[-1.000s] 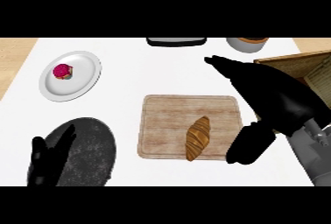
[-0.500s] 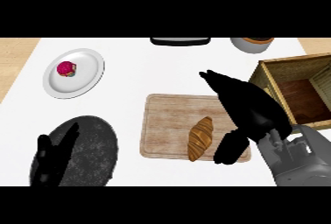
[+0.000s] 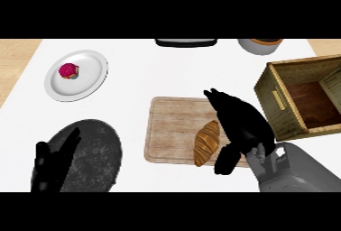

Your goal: Pick the croissant from the cutting board and place it in the basket

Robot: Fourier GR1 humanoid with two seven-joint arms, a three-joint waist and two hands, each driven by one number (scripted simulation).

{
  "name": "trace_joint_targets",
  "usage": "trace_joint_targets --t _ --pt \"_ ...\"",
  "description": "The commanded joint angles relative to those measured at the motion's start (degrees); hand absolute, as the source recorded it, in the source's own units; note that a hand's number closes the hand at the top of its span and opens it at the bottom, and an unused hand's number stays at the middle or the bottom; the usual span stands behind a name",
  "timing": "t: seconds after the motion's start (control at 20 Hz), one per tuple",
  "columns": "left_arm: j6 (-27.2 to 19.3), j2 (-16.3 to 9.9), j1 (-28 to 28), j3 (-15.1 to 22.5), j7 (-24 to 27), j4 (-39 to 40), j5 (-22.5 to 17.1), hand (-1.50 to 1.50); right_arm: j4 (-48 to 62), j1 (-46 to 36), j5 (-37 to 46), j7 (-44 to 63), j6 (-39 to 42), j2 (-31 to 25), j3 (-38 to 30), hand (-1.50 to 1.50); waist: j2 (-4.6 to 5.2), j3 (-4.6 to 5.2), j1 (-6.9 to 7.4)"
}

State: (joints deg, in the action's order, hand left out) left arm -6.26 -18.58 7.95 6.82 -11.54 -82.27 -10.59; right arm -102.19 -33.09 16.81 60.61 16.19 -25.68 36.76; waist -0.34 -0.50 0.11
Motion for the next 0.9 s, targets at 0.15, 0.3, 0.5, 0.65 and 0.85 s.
trace_joint_targets --t 0.15,0.3,0.5,0.65,0.85 --pt "0.15 2.37 -4.52 -0.35 -3.38 5.04 0.56 0.0 1.11 3.9 6.21 4.84 -0.03 6.04 1.69 -1.5 0.33 0.53 -0.36" --pt "0.56 2.01 1.05 0.27 -3.5 -0.87 1.28 0.0 4.07 6.7 10.31 -2.19 -1.32 5.12 -0.6 -1.5 0.31 0.49 0.1" --pt "-0.15 2.92 -2.74 0.34 -6.37 1.42 2.81 0.0 9.13 6.91 13.59 -5.14 -1.33 7.57 -0.83 -1.5 0.37 0.49 0.01" --pt "2.03 3.45 -1.18 -1.8 0.31 6.44 2.37 0.0 9.64 8.13 16.09 -7.52 -2.73 9.05 -2.34 -1.5 0.38 0.51 -0.02" --pt "1.57 3.94 -2.59 -1.72 -2.65 5.1 3.4 0.0 14.21 7.77 18.0 -11.83 -3.06 11.07 -3.92 -1.5 0.42 0.5 0.1"
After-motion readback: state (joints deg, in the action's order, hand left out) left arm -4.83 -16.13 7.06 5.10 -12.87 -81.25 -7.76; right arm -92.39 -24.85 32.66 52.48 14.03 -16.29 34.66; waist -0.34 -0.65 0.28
